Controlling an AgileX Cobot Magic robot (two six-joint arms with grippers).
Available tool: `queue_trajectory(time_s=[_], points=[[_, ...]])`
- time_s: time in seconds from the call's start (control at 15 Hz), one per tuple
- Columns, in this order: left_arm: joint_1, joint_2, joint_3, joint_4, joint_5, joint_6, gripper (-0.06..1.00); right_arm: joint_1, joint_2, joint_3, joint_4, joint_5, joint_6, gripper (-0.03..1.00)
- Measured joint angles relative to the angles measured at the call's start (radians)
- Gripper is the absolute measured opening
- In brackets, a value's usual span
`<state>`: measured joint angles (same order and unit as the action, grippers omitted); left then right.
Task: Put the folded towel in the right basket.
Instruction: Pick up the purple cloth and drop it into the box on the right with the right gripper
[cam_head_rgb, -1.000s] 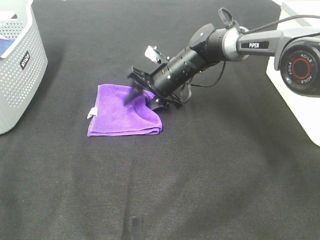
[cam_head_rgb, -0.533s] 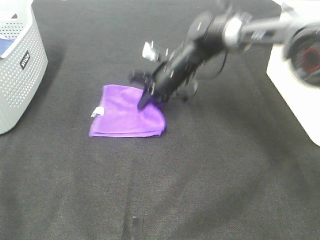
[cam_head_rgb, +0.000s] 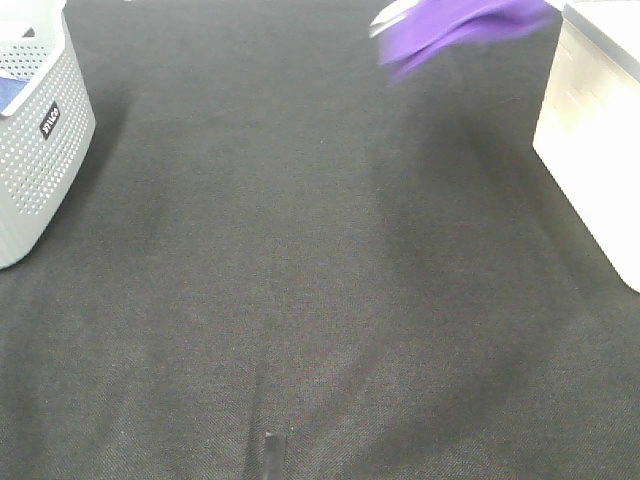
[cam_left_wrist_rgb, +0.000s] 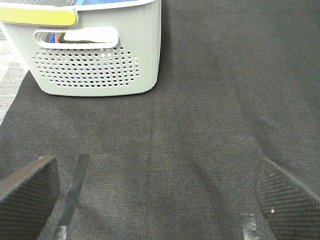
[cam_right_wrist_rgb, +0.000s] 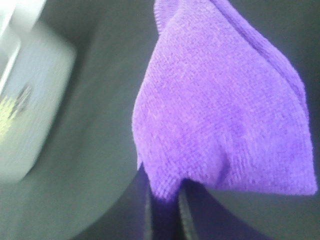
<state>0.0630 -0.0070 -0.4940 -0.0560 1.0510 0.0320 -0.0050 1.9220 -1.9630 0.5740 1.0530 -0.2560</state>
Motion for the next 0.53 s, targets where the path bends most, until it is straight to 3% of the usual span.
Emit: queue_trajectory(time_s=[0.2,0.53], points=[[0.0,0.0,0.0,0.0,0.0,0.0,0.99,-0.259,-0.051,0.0,-0.036,-0.012,-0.003,0.06],[0.0,0.0,0.0,0.0,0.0,0.0,0.99,-0.44,-0.007,0.0,-0.151,-0.086,-0.004,0.06]])
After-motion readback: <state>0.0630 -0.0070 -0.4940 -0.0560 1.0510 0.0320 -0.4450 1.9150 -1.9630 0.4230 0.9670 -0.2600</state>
